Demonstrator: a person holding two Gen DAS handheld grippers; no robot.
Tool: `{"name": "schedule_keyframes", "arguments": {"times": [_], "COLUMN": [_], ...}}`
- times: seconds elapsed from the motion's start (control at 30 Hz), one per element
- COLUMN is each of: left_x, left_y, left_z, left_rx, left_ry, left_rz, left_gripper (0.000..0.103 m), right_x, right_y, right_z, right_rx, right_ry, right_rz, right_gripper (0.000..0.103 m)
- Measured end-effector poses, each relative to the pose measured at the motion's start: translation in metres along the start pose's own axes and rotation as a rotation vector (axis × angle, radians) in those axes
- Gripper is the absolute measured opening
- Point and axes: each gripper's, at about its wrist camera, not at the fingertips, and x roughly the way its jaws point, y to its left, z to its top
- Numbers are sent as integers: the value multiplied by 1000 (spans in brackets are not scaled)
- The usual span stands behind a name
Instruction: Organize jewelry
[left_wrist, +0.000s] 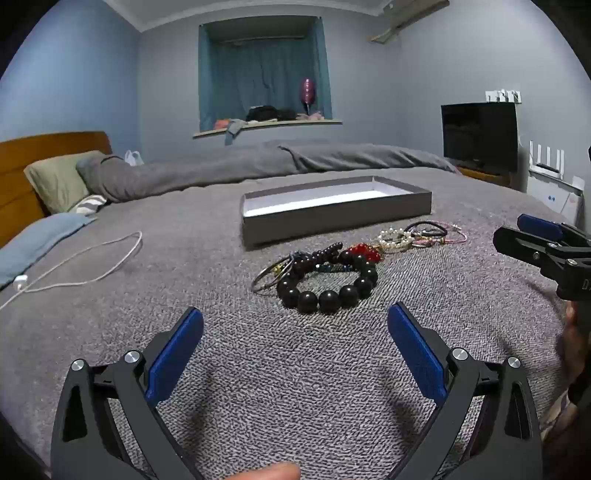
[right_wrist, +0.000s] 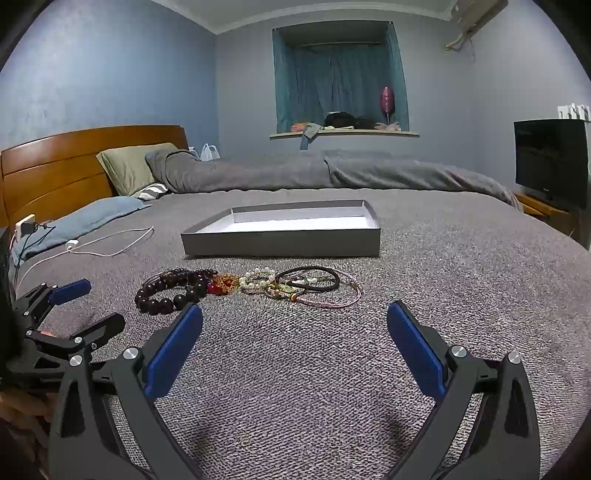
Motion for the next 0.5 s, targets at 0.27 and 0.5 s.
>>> {"name": "schedule_keyframes", "arguments": {"times": [0.27,0.5], "left_x": [2,2], "left_y": [-7,-1], "left_z": [-3,-3], "left_rx": [-1,-11], "left_ry": [-2,2], "left_rz": [0,-6], "left_gripper": [99,99], "right_x": [0,1], "right_y": [0,1], "right_z": [1,1], "right_rx": [-2,-2], "right_ry": [-1,2], "right_rz": [1,0], "right_gripper": [98,98]}}
